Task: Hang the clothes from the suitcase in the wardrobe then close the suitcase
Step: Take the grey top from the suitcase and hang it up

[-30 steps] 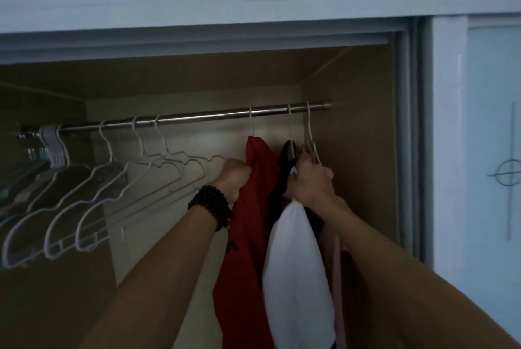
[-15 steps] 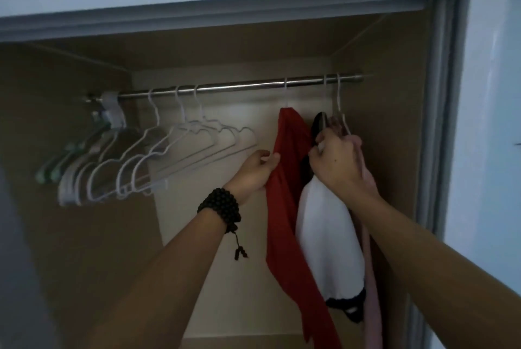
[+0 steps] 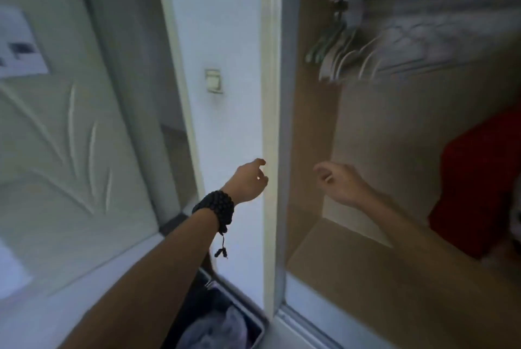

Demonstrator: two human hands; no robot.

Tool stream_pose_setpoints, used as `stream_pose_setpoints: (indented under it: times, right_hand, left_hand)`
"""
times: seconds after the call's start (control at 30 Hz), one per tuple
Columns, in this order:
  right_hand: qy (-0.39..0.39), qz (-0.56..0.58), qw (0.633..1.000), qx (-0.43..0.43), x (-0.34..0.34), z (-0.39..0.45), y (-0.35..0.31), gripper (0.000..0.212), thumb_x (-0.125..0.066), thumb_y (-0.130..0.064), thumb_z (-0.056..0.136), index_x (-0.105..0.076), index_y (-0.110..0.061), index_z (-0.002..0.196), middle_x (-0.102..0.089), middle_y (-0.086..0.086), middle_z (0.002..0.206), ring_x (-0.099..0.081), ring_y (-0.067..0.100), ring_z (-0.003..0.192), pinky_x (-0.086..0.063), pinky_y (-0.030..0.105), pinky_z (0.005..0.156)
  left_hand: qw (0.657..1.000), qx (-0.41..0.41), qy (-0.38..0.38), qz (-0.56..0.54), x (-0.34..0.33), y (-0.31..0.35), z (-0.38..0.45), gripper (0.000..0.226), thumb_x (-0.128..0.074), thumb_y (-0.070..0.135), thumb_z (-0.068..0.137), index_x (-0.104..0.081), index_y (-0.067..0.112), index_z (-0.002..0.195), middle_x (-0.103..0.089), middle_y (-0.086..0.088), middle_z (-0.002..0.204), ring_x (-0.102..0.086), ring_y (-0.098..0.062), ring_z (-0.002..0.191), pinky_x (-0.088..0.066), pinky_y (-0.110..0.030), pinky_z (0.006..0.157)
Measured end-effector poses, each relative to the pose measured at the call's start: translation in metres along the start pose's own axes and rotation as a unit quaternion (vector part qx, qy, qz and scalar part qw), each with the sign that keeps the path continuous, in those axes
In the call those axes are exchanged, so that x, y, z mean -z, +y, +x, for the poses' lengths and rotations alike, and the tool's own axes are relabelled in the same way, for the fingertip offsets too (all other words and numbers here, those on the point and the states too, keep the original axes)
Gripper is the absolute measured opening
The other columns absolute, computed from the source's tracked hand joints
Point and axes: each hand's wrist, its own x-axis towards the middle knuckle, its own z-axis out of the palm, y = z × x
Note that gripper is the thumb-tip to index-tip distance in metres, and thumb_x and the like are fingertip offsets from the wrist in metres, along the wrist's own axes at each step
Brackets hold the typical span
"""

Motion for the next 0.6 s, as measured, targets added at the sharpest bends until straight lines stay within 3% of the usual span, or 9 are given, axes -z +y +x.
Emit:
stream_pose_setpoints:
  times: [0.1,0.17,0.27,0.5,0.6]
  right_hand:
    - [-0.105,0.033,0.994,-0.005,-0.084,-0.004,-0.042,0.030,-0.061,-0.012,0.087,-0.061,-0.011,0.117,-0.064,0.008,0.097,-0.062,0.020,0.079,-0.046,0.024,0.068]
    - [-0.160,0.028,0.987,0.020,-0.148,-0.001,-0.065,0.025,-0.063,-0.016,0.085,-0.061,-0.020,0.110,-0.064,0.003,0.094,-0.061,0.015,0.071,-0.044,0.023,0.063]
    - [-0.245,0.029,0.969,0.026,-0.226,-0.002,-0.088,0.023,-0.062,-0.024,0.085,-0.063,-0.026,0.108,-0.064,-0.003,0.097,-0.065,0.016,0.080,-0.044,0.020,0.060]
    - [-0.426,0.020,0.905,0.011,-0.415,0.022,-0.084,0.023,-0.056,-0.022,0.090,-0.064,-0.020,0.111,-0.064,0.005,0.113,-0.058,0.019,0.097,-0.040,0.022,0.081]
    - [-0.443,-0.001,0.896,0.003,-0.506,0.037,-0.046,0.025,-0.052,-0.017,0.093,-0.064,-0.015,0.116,-0.064,0.009,0.118,-0.059,0.022,0.100,-0.043,0.025,0.084]
  left_hand:
    - [0.996,0.083,0.023,0.025,0.023,-0.095,-0.058,0.046,-0.049,0.020,0.096,-0.041,0.010,0.140,-0.063,-0.007,0.121,-0.058,-0.024,0.109,-0.044,-0.028,0.091]
    - [0.989,0.143,0.023,0.024,0.033,-0.155,-0.099,0.046,-0.050,0.017,0.095,-0.042,0.007,0.140,-0.063,-0.010,0.122,-0.057,-0.027,0.114,-0.040,-0.027,0.094]
    - [0.973,0.228,0.026,0.017,0.031,-0.233,-0.147,0.039,-0.051,0.018,0.095,-0.050,0.008,0.133,-0.061,-0.013,0.123,-0.056,-0.030,0.115,-0.041,-0.029,0.091]
    - [0.914,0.401,-0.041,-0.041,-0.033,-0.399,-0.204,0.037,-0.051,0.025,0.095,-0.050,0.016,0.131,-0.062,-0.010,0.119,-0.060,-0.027,0.108,-0.050,-0.033,0.091]
    - [0.892,0.441,-0.052,-0.083,-0.090,-0.478,-0.196,0.032,-0.053,0.024,0.093,-0.052,0.018,0.125,-0.065,-0.008,0.111,-0.064,-0.025,0.097,-0.055,-0.038,0.084]
